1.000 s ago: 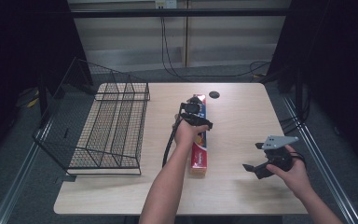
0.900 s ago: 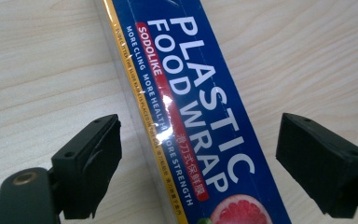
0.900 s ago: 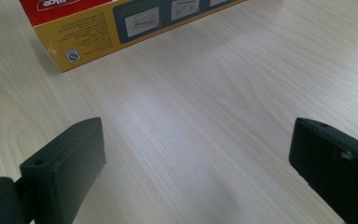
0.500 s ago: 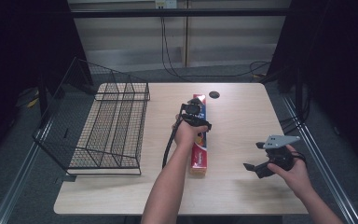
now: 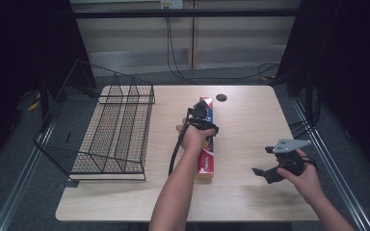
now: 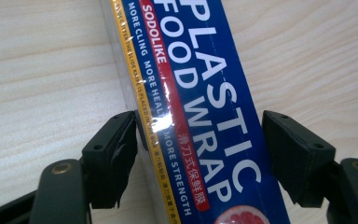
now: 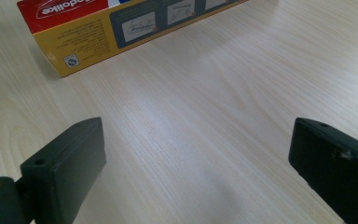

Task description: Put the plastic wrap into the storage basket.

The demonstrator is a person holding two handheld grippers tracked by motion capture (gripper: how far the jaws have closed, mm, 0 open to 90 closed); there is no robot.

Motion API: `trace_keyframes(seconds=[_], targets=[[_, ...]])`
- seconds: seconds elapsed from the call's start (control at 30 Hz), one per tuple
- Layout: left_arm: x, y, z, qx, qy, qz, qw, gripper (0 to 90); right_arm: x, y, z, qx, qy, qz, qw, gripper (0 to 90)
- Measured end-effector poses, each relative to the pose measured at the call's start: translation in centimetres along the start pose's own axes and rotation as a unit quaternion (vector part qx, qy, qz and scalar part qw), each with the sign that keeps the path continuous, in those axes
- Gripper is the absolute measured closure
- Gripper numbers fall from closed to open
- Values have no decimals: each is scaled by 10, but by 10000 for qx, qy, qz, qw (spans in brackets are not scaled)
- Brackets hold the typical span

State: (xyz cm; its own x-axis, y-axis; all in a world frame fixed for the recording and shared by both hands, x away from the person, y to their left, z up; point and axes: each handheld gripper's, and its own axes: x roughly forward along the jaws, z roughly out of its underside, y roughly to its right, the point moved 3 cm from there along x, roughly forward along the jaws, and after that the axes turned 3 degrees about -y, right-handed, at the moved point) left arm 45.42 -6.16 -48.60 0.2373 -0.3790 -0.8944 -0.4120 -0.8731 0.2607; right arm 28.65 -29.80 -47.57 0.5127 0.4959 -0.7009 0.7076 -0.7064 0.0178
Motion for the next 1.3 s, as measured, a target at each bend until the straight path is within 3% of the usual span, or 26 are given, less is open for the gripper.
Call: trace_keyframes(seconds=[0.17, 0.33, 0.4, 0.57, 0.9, 1.03, 1.1, 1.13, 1.3], targets=[[-1, 4, -1, -258, -55, -72, 9996, 313, 0, 0, 0, 9, 0, 9, 10000, 37], [-5, 5, -2, -357, -254, -261, 9987, 365, 0, 0, 0, 12, 2, 8, 10000, 37], [-8, 5, -1, -294, -374, -370, 9982, 386, -1, 0, 0, 17, 8, 16, 10000, 37], [-7, 5, -2, -235, -385, -427, 9981, 377, 0, 0, 0, -16, 10, 16, 10000, 38], [1, 2, -7, -328, -341, -331, 9983, 352, 2, -2, -1, -36, 14, -21, 10000, 37], [-6, 4, -11, -157, -660, -673, 9954, 419, 1, -2, -2, -71, 25, -7, 10000, 38], [-9, 3, -12, -30, -872, -704, 9937, 436, 1, -2, -2, -57, 35, 4, 10000, 38], [-11, 3, -11, -94, -852, -687, 9939, 439, 1, -2, -2, -42, 44, 8, 10000, 38], [-27, -3, -12, -8, -968, -638, 9933, 442, 0, -1, -2, -65, 72, 13, 10000, 38]])
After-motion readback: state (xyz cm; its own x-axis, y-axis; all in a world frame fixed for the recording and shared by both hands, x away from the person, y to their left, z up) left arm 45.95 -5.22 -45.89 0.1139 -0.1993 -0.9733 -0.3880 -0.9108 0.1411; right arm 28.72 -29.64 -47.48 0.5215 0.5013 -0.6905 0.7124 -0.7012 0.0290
